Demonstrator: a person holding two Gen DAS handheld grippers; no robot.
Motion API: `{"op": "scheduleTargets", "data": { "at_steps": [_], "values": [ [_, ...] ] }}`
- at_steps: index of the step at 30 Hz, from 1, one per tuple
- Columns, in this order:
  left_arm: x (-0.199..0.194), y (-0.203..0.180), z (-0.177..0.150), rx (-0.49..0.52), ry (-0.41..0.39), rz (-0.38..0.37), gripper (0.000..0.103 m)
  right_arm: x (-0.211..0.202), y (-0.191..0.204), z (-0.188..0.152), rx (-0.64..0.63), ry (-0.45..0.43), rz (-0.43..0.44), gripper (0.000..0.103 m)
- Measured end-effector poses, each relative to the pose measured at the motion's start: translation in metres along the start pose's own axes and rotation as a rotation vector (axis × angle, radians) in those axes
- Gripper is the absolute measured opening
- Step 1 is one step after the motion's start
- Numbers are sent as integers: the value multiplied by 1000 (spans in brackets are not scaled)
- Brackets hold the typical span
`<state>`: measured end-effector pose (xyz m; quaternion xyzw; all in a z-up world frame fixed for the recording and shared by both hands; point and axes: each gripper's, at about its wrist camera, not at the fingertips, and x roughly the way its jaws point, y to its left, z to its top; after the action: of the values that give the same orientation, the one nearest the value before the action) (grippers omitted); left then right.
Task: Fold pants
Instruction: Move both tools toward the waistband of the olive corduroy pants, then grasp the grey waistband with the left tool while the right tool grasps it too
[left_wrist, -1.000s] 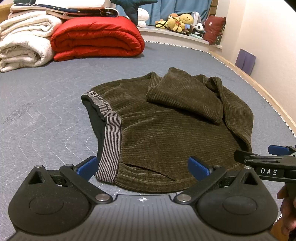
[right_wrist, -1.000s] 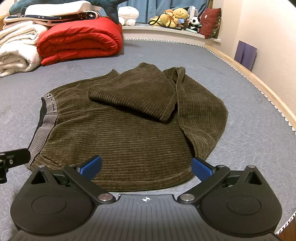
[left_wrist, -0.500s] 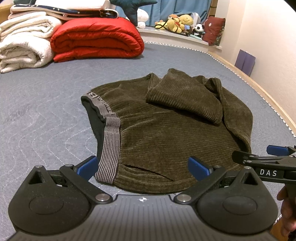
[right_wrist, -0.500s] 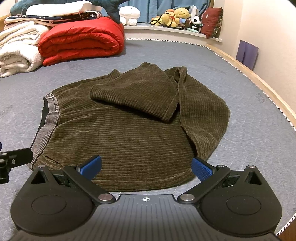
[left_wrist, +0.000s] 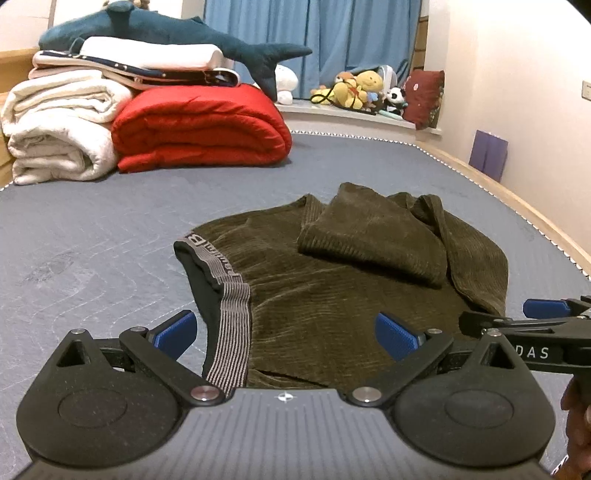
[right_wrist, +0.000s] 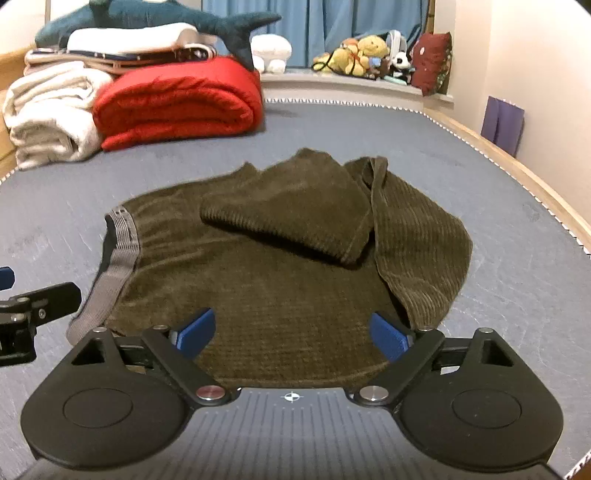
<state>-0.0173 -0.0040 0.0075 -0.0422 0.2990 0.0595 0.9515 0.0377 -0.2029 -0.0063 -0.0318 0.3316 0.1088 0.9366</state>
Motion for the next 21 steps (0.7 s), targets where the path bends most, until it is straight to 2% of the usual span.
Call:
{"op": "scheduleTargets", "data": {
  "at_steps": [4,7,9,12,13,14,15,16,18,19,20,21],
  "values": [
    [-1,1,0,3,11,-18,103,-2,2,0,21,-41,10,91],
    [-2,6,2,4,11,-19,102,-3,2,3,38,-75,19,86],
    [-1,12,7,4,14,-37,96,-5,1,7,66,-95,37,85],
    [6,27,25,3,70,-90,71,-5,2,14,101,-116,49,85],
    [8,36,35,-6,74,-108,57,-5,4,17,103,-119,56,84],
    [9,47,45,-16,62,-113,45,-3,7,18,100,-116,63,80],
    [10,56,54,-18,40,-109,37,-2,10,20,94,-110,69,78],
    [12,67,61,-17,10,-107,21,0,15,21,82,-104,74,74],
    [23,92,69,-35,-26,-122,18,5,24,21,36,-87,96,57],
    [32,106,69,-63,-18,-142,18,7,28,21,16,-77,110,43],
    [44,119,67,-99,21,-170,18,9,32,20,0,-66,126,37],
    [56,128,66,-127,69,-200,18,12,36,19,-13,-56,141,36]
  ]
}}
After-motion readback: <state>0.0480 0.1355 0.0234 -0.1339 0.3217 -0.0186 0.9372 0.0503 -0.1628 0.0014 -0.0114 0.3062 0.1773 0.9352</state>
